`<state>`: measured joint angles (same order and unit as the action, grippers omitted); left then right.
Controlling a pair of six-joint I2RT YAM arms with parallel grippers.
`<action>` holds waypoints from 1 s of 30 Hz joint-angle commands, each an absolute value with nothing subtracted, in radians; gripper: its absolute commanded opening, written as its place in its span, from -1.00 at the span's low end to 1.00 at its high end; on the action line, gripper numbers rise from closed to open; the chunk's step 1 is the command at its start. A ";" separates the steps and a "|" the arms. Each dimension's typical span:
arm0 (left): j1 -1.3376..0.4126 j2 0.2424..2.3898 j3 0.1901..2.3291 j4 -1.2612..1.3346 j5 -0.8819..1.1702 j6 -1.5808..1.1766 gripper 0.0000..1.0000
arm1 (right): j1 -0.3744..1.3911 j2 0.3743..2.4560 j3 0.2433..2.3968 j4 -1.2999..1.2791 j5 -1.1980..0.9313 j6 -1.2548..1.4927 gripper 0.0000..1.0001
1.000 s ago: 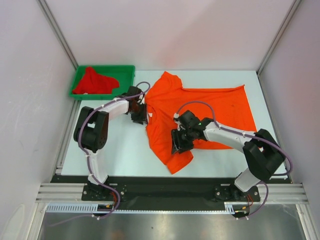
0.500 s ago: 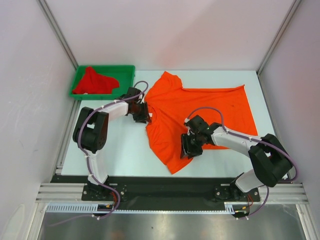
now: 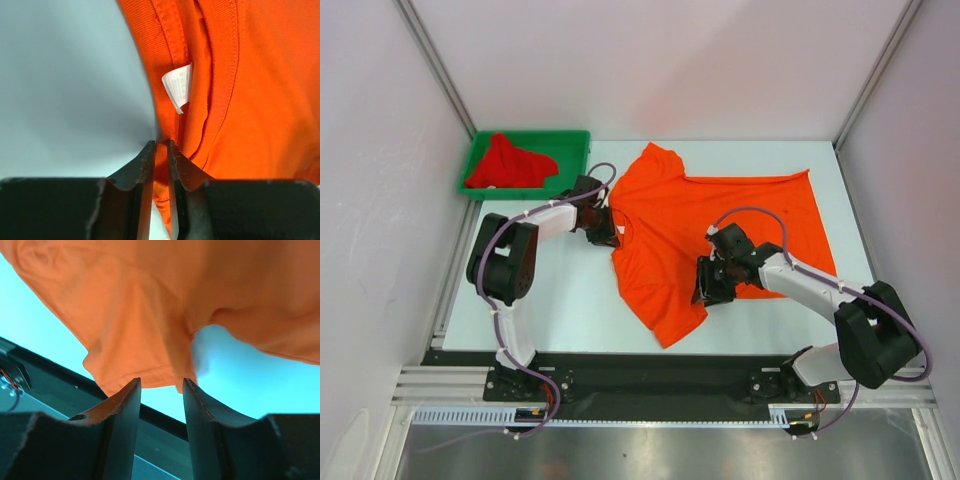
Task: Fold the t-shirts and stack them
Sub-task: Flatten the tshirt out
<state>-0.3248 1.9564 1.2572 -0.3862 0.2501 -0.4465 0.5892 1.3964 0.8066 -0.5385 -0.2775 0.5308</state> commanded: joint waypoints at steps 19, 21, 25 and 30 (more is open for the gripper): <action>-0.330 2.022 1.295 -0.506 0.068 -0.454 -0.99 | 0.141 1.339 0.876 -0.692 -0.014 0.552 -0.20; -0.330 1.970 1.279 -0.514 -0.049 -0.440 -0.99 | 0.057 1.345 0.894 -0.698 -0.002 0.537 -0.27; -0.330 1.913 1.281 -0.537 -0.130 -0.411 -0.99 | -0.075 1.416 0.908 -0.681 0.093 0.517 -0.34; -0.330 1.898 1.293 -0.561 -0.169 -0.416 -0.99 | -0.187 1.537 0.933 -0.644 0.109 0.509 -0.52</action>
